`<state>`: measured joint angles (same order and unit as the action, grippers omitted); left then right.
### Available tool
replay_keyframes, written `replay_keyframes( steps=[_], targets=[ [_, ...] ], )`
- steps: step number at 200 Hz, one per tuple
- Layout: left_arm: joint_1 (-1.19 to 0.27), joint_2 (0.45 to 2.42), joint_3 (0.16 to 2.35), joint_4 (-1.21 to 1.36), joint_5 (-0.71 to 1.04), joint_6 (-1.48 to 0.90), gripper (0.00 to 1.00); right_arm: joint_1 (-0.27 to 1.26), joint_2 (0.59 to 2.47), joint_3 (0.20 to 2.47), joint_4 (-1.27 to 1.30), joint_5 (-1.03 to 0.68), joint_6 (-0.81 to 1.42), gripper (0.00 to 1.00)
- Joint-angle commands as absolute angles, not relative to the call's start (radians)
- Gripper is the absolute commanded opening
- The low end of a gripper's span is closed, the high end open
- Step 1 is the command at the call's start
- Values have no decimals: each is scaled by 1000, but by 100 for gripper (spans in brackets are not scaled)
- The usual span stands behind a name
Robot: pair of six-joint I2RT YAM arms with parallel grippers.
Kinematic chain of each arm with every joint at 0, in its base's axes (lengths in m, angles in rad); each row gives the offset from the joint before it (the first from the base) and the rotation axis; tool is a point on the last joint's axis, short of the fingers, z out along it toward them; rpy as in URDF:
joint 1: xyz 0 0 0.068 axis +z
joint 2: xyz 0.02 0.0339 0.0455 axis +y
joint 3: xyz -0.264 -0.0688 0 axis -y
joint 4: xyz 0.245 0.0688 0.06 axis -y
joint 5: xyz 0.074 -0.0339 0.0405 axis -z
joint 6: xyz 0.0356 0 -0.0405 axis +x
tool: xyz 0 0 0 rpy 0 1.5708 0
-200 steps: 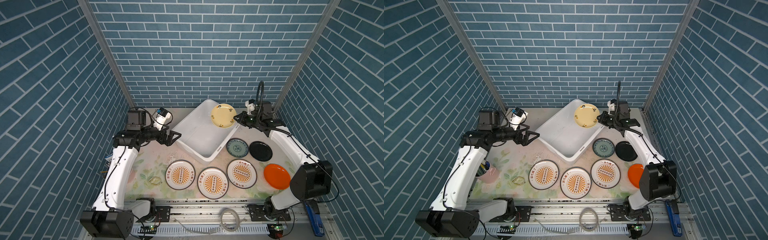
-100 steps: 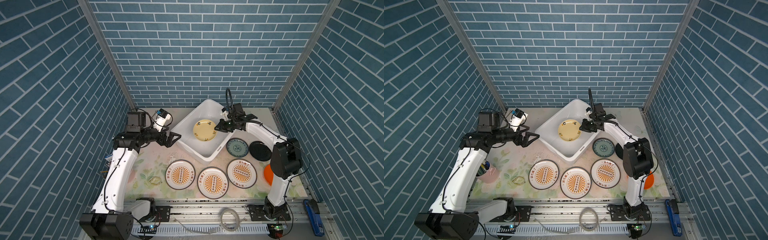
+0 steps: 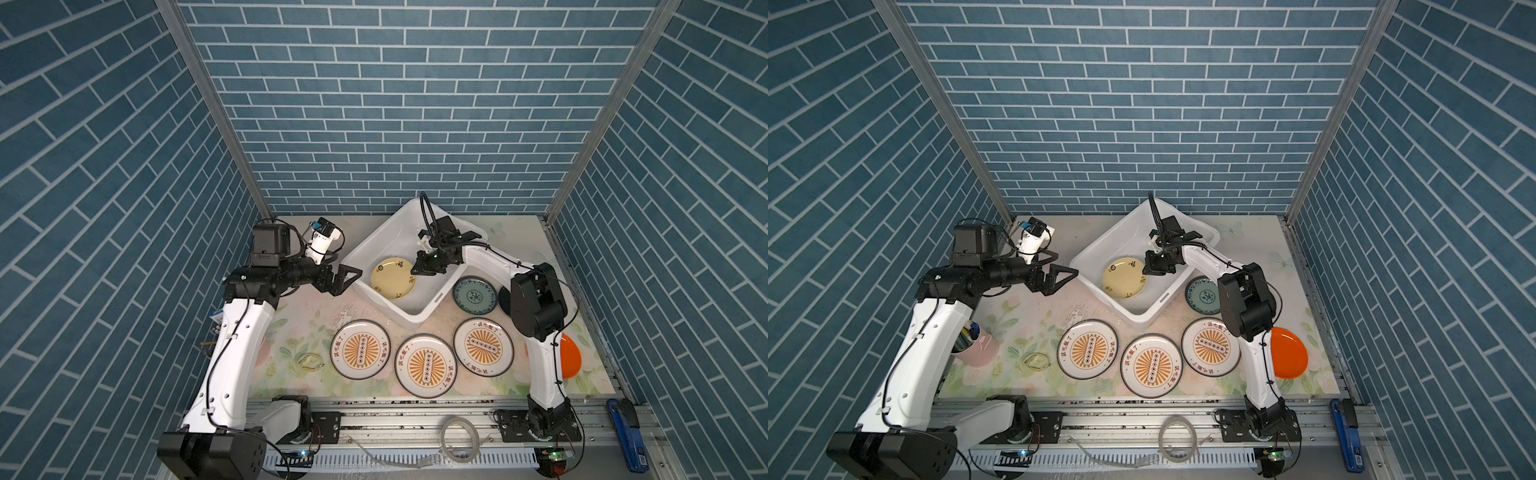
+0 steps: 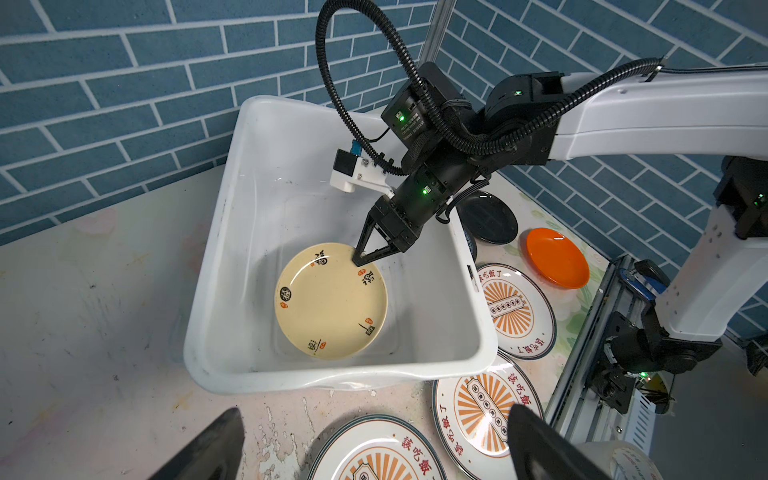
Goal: Place the plates into the plastic bin on the countertop
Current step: 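Lower the cream plate into the bin and open the right gripper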
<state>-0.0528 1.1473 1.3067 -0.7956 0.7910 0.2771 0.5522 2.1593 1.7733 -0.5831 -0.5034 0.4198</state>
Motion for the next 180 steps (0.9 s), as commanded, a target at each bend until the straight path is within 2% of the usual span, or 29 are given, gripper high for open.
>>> replay_keyframes(
  steps=[1, 180],
  targets=[
    [-58, 1137, 1293, -787, 808, 279, 100, 561, 2209, 1837, -613, -534, 390, 0],
    [-58, 1131, 1276, -772, 822, 275, 100, 563, 2391, 1998, -714, -540, 366, 0]
  ],
)
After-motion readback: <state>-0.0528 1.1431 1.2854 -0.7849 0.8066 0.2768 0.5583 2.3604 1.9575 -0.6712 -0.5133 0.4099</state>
